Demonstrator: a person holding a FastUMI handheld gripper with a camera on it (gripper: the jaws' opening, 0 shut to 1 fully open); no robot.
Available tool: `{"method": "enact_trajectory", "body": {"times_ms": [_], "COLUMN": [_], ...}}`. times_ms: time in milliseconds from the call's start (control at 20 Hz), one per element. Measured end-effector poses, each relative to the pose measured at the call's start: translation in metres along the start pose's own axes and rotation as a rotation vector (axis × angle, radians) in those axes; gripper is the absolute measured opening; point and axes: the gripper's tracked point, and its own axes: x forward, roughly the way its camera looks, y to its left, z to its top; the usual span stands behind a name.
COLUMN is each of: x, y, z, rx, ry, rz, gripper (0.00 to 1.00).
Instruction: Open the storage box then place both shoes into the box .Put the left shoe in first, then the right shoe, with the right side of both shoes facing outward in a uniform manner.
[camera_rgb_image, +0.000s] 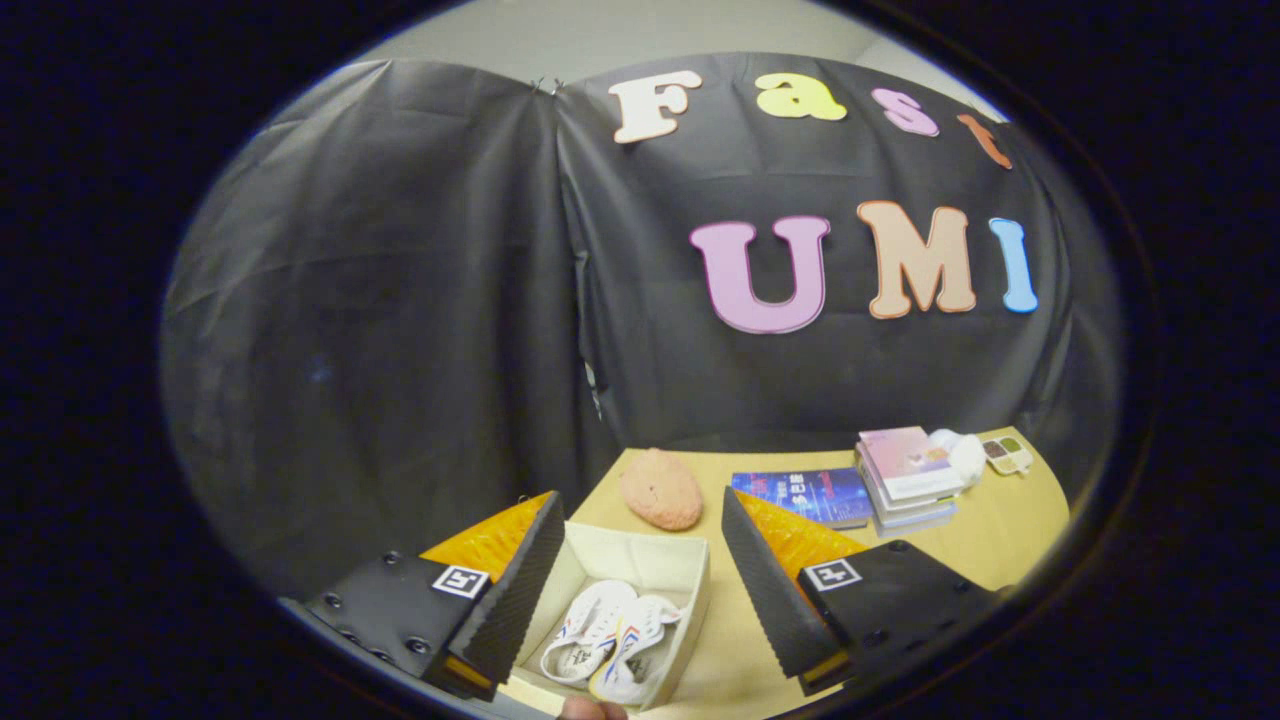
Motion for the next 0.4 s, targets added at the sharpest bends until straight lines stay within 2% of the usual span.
{"method": "enact_trajectory", "body": {"times_ms": [200, 400], "x": [-0.016, -0.035], "y": [-0.075, -0.152], "z": [0.027, 0.037], "rx": [-0.005, -0.146], "ry": [-0.083, -0.103], "rz": [-0.05, -0.17], "gripper": [0.98, 0.98]}}
